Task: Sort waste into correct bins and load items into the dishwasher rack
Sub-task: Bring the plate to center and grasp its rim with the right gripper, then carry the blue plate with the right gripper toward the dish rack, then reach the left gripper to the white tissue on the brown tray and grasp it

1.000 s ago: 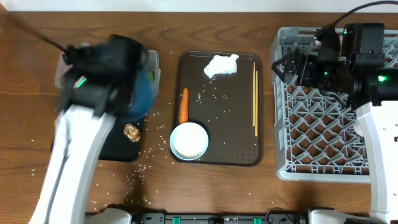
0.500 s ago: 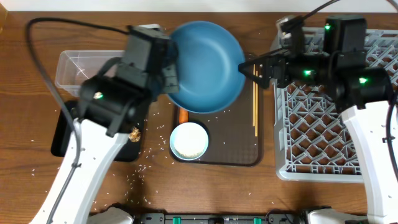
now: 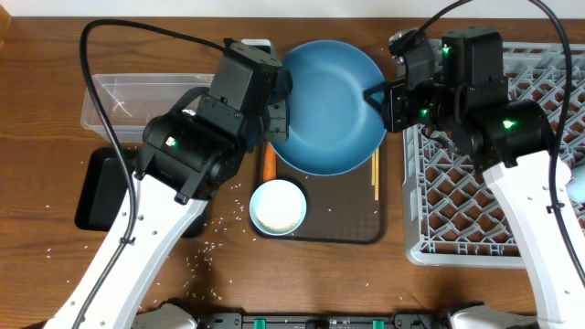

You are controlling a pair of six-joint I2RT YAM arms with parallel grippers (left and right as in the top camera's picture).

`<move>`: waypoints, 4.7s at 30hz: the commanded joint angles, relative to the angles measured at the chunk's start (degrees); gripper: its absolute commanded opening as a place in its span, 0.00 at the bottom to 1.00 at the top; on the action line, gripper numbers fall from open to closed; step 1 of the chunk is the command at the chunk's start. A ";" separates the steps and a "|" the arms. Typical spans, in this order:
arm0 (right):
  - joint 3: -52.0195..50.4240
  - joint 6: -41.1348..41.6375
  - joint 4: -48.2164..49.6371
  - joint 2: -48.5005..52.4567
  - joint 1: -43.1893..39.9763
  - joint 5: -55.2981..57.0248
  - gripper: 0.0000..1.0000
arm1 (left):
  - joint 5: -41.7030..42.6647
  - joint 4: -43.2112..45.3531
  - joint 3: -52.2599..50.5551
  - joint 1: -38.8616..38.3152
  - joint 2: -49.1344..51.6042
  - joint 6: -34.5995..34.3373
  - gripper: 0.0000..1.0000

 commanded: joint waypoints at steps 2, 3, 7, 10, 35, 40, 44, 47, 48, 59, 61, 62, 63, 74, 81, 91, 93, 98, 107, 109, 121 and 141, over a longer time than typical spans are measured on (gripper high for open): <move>-0.15 -0.31 -0.13 -0.02 0.50 2.62 0.01 | 0.39 0.59 0.22 -0.26 -0.81 0.31 0.06; -0.13 -0.33 -0.09 -0.04 0.44 3.06 0.01 | 0.59 0.72 0.22 -0.26 -0.81 0.31 0.07; -0.13 1.70 -0.44 -0.42 -0.83 8.41 0.01 | 2.32 1.62 0.22 -0.26 -0.81 0.33 0.66; -0.13 6.14 -1.79 -0.94 -2.58 16.33 0.01 | 2.69 2.10 0.22 -0.26 -0.83 0.35 0.86; -0.13 -16.94 19.02 0.83 -23.15 83.76 0.01 | 2.67 0.09 0.42 -0.20 -8.90 2.27 0.98; -0.13 -33.14 26.84 3.45 -25.88 83.69 0.01 | 2.67 0.04 0.42 -0.20 -8.90 2.27 0.98; -0.13 -44.76 32.61 6.14 -27.41 83.34 0.01 | 2.69 -0.20 0.42 -0.20 -8.90 2.27 0.98; -0.13 -46.82 32.85 8.46 -28.48 83.78 0.01 | 2.69 -0.42 0.42 -0.20 -8.90 2.27 0.98; -0.13 -46.84 32.72 9.18 -28.76 84.13 0.01 | 2.69 -0.52 0.42 -0.20 -8.90 2.27 0.98; -0.13 -51.58 33.35 17.92 -29.86 87.21 0.01 | 2.69 -1.55 0.42 -0.20 -8.90 2.27 0.98; -0.13 -51.78 33.40 19.28 -29.86 87.21 0.01 | 2.69 -1.99 0.42 -0.20 -8.90 2.25 0.98; -0.13 -51.78 33.83 20.04 -29.83 87.21 0.01 | 2.69 -2.16 0.42 -0.20 -8.90 2.27 0.98; -0.13 -51.78 34.56 20.70 -29.83 87.25 0.01 | 2.69 -2.25 0.42 -0.20 -8.87 2.27 0.98; -0.13 -52.09 37.92 23.78 -29.11 87.21 0.01 | 2.71 -2.54 0.42 -0.22 -8.68 2.25 0.98; -0.13 -55.76 40.89 23.78 -29.31 86.66 0.01 | 2.71 -2.60 0.42 -0.22 -8.66 2.25 0.98; -0.13 -55.78 40.09 25.64 -28.72 86.29 0.01 | 2.71 -2.80 0.42 -0.20 -8.61 2.25 0.98; -0.13 -55.80 40.04 25.81 -28.26 86.29 0.03 | 2.71 -2.80 0.42 -0.22 -8.61 2.25 0.98; -0.13 -55.80 39.45 25.81 -26.73 85.83 0.16 | 2.71 -2.82 0.42 -0.22 -8.61 2.25 0.98; -0.13 -56.46 34.45 25.81 -21.86 85.88 0.61 | 2.71 -3.87 0.42 -0.22 -8.61 2.25 0.98; -0.13 -56.43 34.07 25.81 -20.50 85.88 0.73 | 2.91 -4.07 0.42 -0.22 -8.61 2.25 0.98; -0.13 -47.36 33.27 25.35 -12.00 85.61 0.99 | 2.89 -5.40 0.39 -0.20 -8.63 2.27 0.98; 0.00 0.11 1.33 21.46 4.87 20.46 0.89 | -1.92 -5.40 0.35 -0.20 -13.35 11.06 0.98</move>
